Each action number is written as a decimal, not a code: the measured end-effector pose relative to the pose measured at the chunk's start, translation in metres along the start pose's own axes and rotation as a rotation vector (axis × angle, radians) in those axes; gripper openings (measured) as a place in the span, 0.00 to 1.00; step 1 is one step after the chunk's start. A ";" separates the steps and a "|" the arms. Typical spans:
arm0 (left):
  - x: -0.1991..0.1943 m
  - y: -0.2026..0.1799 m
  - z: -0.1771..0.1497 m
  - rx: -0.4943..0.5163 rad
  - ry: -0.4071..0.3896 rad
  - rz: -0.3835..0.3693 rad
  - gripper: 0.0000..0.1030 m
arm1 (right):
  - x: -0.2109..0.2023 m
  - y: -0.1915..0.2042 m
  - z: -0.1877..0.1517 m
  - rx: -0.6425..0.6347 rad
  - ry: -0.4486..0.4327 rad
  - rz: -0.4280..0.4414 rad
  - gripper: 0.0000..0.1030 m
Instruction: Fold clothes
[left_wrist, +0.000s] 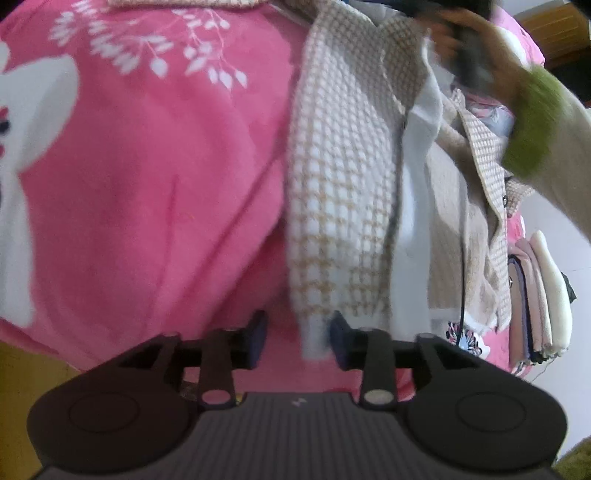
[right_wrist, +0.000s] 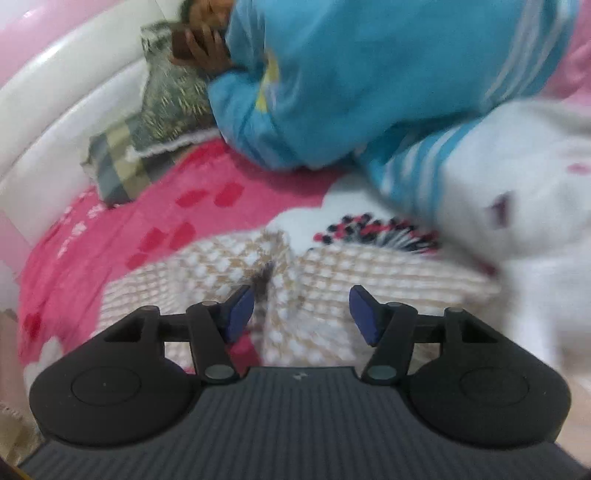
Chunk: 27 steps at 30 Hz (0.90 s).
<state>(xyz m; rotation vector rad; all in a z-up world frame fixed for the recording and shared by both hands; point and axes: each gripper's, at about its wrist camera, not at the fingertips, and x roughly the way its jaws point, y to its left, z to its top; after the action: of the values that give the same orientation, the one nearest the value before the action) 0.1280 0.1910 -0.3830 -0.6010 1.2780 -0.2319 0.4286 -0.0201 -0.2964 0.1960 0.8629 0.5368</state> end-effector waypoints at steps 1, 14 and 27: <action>-0.004 0.002 0.004 -0.009 -0.003 0.000 0.47 | -0.015 0.000 0.001 -0.015 -0.002 -0.009 0.56; 0.008 -0.024 0.047 0.048 -0.001 0.133 0.56 | -0.109 0.015 -0.150 0.121 0.267 -0.222 0.48; 0.020 -0.028 0.041 0.107 -0.002 0.222 0.56 | -0.069 0.078 -0.227 -0.456 0.497 -0.121 0.46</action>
<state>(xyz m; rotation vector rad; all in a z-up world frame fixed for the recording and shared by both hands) 0.1769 0.1702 -0.3777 -0.3644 1.3097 -0.1147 0.1899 -0.0006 -0.3666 -0.4214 1.1968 0.6663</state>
